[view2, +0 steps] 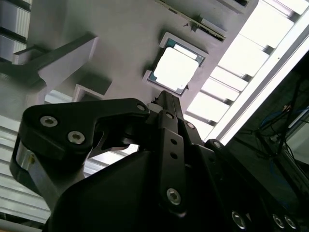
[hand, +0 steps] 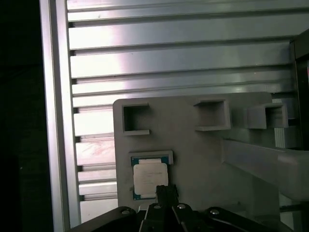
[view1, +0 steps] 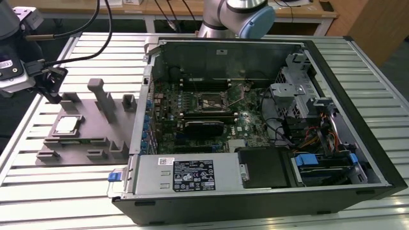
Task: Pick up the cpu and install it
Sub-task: 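Pick up the cpu and move it towards the insertion slot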
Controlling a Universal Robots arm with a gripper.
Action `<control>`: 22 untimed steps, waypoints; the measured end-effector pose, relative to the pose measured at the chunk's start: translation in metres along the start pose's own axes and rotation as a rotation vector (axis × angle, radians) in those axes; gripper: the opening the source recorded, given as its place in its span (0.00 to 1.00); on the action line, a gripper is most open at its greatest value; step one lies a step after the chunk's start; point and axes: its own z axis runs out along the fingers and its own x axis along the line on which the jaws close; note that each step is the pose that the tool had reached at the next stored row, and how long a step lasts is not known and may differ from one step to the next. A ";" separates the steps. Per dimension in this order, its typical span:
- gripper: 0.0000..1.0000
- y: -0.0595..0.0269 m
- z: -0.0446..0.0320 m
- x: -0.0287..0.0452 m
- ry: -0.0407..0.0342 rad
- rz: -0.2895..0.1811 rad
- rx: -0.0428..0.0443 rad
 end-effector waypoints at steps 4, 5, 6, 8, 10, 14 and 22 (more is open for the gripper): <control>0.11 -0.0002 0.0052 0.0002 0.0000 0.000 0.0000; 0.11 -0.0003 0.0063 0.0003 0.0000 0.000 0.0000; 0.11 -0.0003 0.0073 0.0004 0.0000 0.000 0.0000; 0.11 -0.0004 0.0092 0.0009 0.0000 0.000 0.0000; 0.11 -0.0006 0.0110 0.0015 0.0001 0.000 0.0000; 0.11 -0.0008 0.0141 0.0024 0.0000 0.000 0.0000; 0.11 -0.0012 0.0197 0.0046 0.0000 0.000 0.0000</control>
